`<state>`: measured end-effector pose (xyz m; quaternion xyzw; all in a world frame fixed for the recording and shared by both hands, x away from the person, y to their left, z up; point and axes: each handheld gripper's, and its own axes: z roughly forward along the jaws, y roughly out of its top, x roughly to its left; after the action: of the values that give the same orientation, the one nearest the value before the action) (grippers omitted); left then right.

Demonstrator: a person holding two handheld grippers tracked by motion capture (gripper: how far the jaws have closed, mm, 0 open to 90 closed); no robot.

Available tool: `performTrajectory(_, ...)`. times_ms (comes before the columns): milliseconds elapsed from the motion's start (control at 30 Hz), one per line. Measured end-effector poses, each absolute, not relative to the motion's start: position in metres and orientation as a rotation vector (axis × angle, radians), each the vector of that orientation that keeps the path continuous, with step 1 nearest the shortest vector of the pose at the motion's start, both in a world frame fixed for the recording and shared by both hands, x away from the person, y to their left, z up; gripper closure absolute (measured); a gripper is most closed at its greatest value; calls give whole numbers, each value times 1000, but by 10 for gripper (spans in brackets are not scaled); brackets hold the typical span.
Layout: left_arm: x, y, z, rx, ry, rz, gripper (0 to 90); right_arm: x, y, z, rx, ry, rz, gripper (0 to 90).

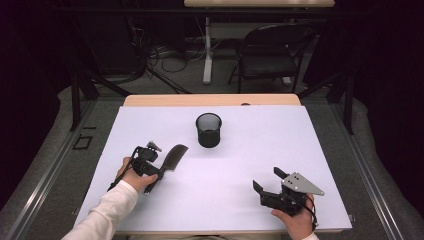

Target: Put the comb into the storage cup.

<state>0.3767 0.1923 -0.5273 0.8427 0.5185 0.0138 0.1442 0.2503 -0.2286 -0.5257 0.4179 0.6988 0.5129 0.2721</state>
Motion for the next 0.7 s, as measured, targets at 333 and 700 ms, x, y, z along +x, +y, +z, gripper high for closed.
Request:
performTrajectory(333,377,192,-527,2417,1512,30,717,250,-229,-526,1125,1879,1382,147)
performTrajectory(700,377,193,-527,2407,1521,26,720,250,-229,-526,1125,1881,1381,148)
